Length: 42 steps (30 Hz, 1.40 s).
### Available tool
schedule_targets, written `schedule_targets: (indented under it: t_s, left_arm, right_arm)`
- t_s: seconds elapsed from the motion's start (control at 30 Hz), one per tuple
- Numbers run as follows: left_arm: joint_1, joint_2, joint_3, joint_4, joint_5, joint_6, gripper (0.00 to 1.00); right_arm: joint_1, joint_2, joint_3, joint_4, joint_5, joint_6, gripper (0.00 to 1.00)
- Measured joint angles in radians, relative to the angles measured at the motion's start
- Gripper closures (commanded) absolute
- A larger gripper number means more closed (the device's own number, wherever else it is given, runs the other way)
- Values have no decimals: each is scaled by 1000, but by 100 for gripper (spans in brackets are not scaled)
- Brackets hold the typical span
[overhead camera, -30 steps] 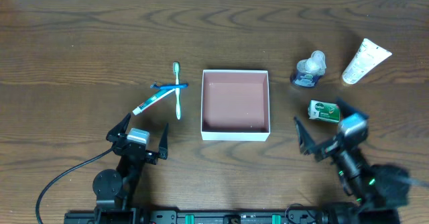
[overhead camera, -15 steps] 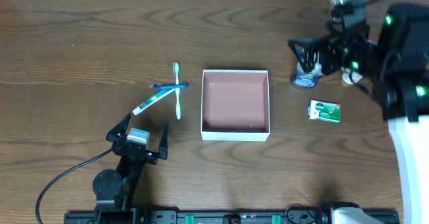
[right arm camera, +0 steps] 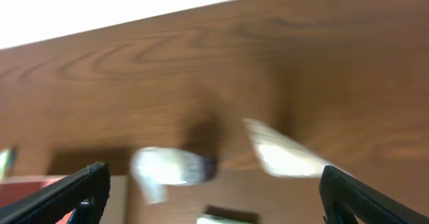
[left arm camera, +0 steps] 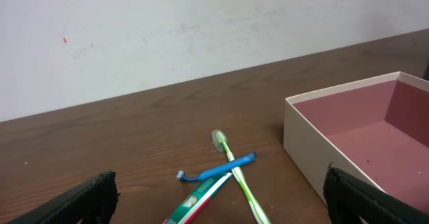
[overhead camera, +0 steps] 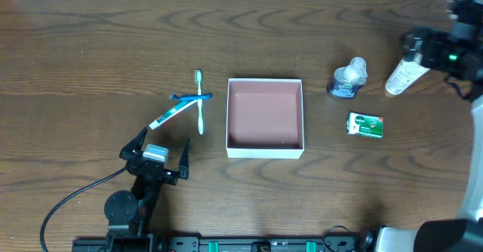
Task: Pack container
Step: 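Reach the right gripper to the white Pantene tube and grasp it, then carry the Pantene tube over the box and stand it upright inside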
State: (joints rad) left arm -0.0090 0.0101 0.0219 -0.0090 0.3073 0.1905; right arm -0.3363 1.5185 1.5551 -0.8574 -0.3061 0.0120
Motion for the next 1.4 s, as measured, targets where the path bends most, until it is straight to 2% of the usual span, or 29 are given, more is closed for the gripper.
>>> schedule_targets:
  t_s: [0.07, 0.17, 0.37, 0.47, 0.53, 0.57, 0.67, 0.77, 0.83, 1.0, 1.27, 1.4]
  left_arm:
    - [0, 0, 0, 0, 0, 0, 2]
    - [0, 0, 0, 0, 0, 0, 2]
    - [0, 0, 0, 0, 0, 0, 2]
    - [0, 0, 0, 0, 0, 0, 2]
    - [0, 0, 0, 0, 0, 0, 2]
    - [0, 0, 0, 0, 0, 0, 2]
    - [0, 0, 0, 0, 0, 0, 2]
    - [0, 0, 0, 0, 0, 0, 2]
    - [0, 0, 0, 0, 0, 0, 2]
    - [0, 0, 0, 0, 0, 0, 2]
    - [0, 0, 0, 0, 0, 0, 2]
    - [0, 0, 0, 0, 0, 0, 2]
  right_arm:
    - [-45, 22, 0, 0, 7, 7, 1]
    - [-74, 71, 0, 3, 8, 6, 6]
    - [-77, 174, 0, 23, -17, -41, 9]
    - [-77, 225, 0, 32, -22, -71, 15]
    - [-77, 253, 0, 37, -24, -87, 23]
    - [-77, 266, 0, 38, -25, -95, 31]
    - [-77, 290, 0, 41, -32, -107, 65]
    - [-77, 296, 0, 44, -35, -114, 79]
    - [-76, 296, 0, 52, -44, -114, 82]
    - [-76, 296, 1, 60, -49, -125, 98]
    - [-76, 296, 2, 54, -66, -125, 99]
    - [-66, 296, 48, -32, -67, -121, 99]
